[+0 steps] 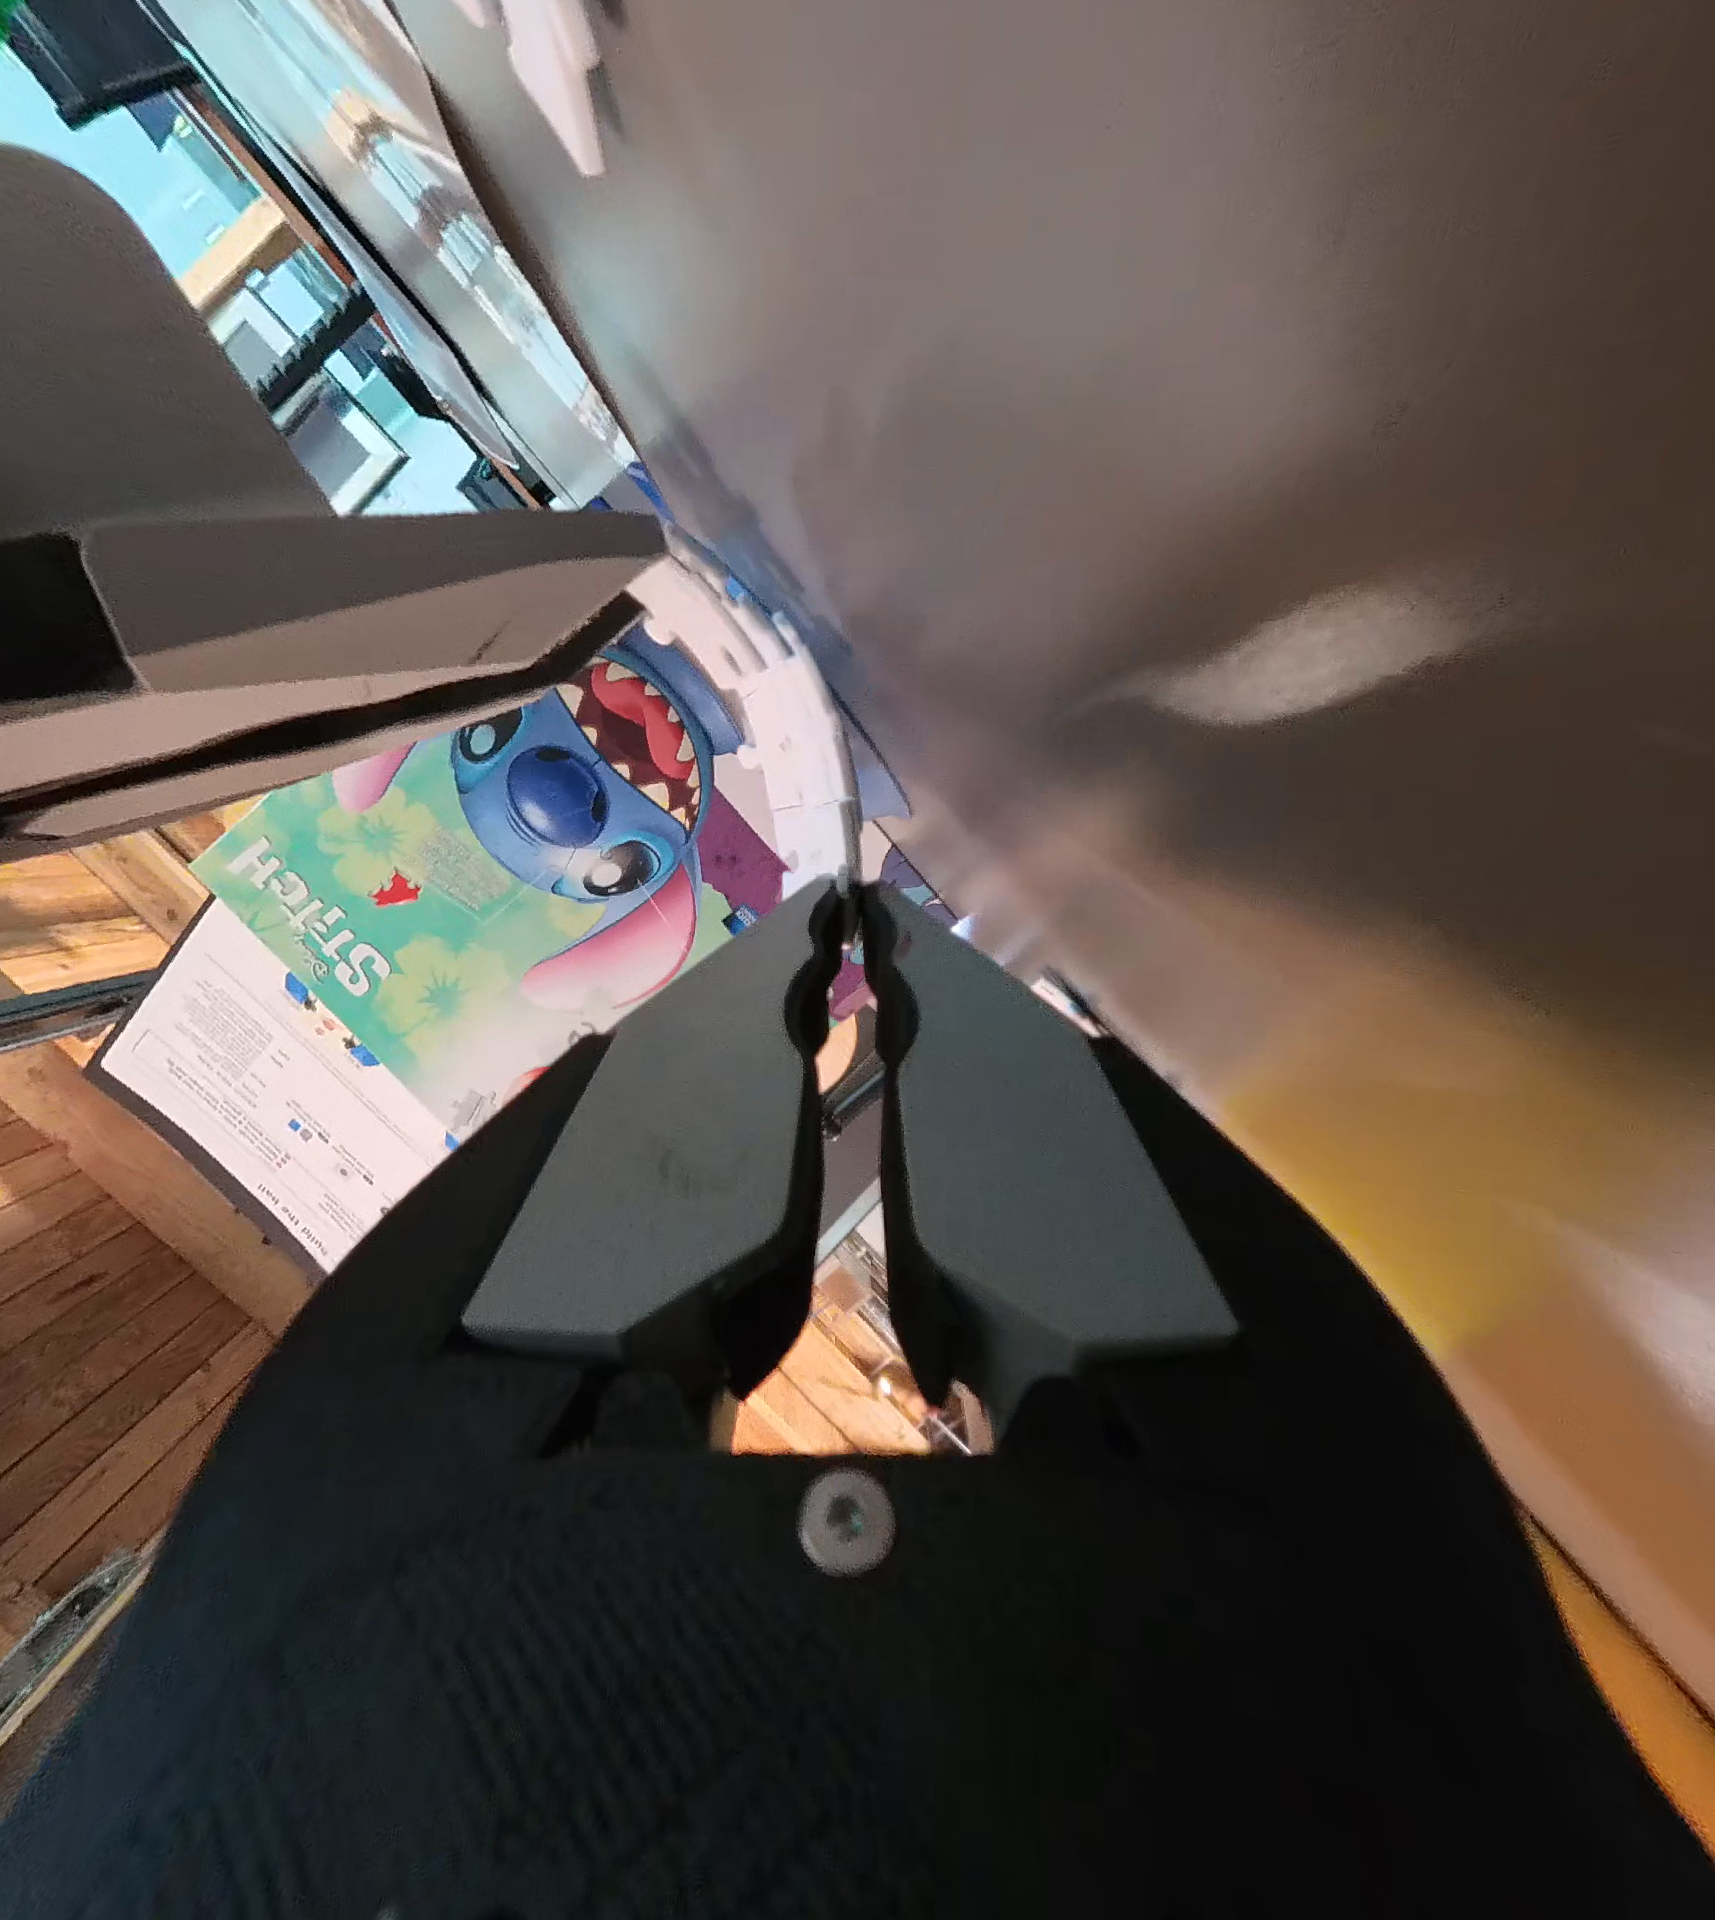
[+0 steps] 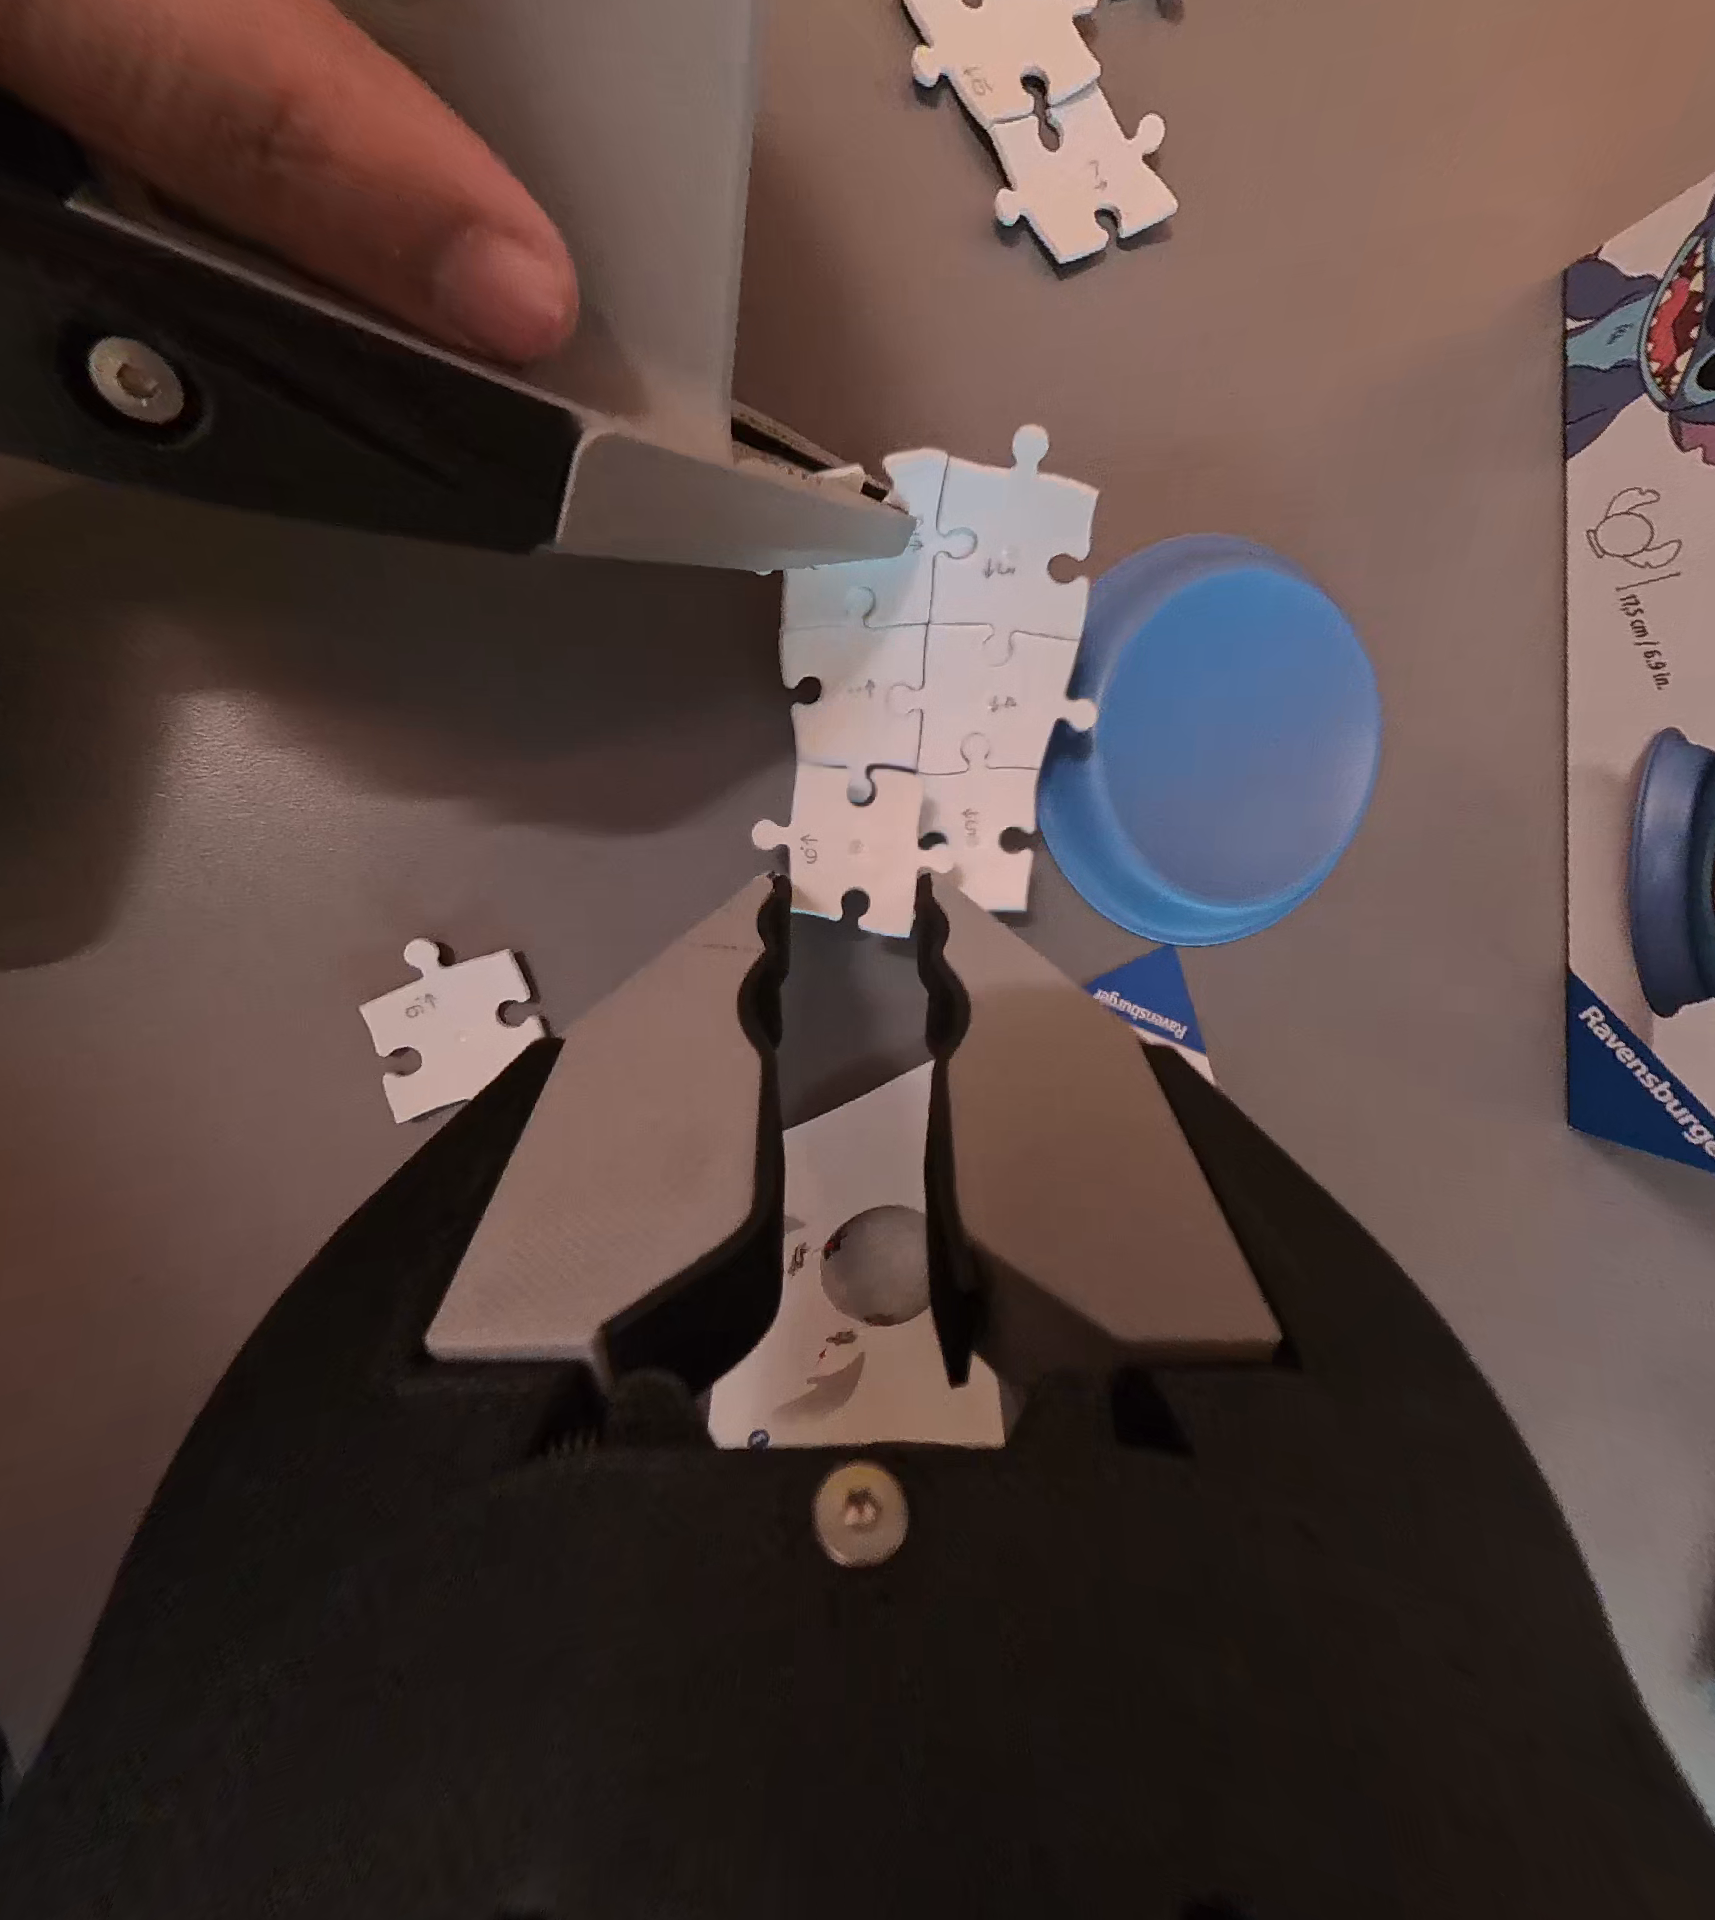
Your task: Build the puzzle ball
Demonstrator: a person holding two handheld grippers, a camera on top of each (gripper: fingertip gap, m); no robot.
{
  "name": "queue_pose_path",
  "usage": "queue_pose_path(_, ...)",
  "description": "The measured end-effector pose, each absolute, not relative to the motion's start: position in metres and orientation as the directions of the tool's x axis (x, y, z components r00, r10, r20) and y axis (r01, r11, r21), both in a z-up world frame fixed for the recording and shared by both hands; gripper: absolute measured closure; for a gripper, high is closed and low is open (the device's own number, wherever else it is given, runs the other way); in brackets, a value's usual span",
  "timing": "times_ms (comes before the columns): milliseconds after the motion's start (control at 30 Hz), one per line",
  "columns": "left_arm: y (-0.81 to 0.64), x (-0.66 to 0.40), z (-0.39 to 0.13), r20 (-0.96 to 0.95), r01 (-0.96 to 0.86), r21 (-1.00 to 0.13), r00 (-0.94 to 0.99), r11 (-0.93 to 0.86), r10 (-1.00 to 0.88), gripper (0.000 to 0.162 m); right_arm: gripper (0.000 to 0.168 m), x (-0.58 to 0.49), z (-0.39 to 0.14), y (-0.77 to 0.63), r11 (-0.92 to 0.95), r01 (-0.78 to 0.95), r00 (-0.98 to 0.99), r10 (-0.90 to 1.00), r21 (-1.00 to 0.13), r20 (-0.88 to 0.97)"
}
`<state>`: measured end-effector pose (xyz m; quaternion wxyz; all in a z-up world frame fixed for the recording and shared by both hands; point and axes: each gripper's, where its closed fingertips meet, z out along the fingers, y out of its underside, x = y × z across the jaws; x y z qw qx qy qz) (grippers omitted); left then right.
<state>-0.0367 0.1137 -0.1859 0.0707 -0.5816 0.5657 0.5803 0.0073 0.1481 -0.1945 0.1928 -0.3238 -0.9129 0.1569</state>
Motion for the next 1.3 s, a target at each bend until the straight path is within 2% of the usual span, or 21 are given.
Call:
queue_pose_path(33, 0.114, -0.036, -0.186, -0.753, -0.741, 0.575, -0.314, -0.346, -0.578, 0.162, 0.147, 0.007, -0.195, 0.148, 0.740, 0.532, -0.717, 0.652, -0.412, 0.246)
queue_pose_path(600, 0.116, -0.036, -0.189, -0.745, -0.748, 0.576, -0.314, -0.330, -0.589, 0.162, 0.147, 0.006, -0.204, 0.151, 0.763, 0.547, -0.750, 0.630, -0.345, 0.202)
queue_pose_path(1300, 0.116, -0.036, -0.191, -0.741, -0.755, 0.573, -0.311, -0.320, -0.595, 0.162, 0.145, 0.007, -0.205, 0.150, 0.764, 0.551, -0.758, 0.627, -0.336, 0.181)
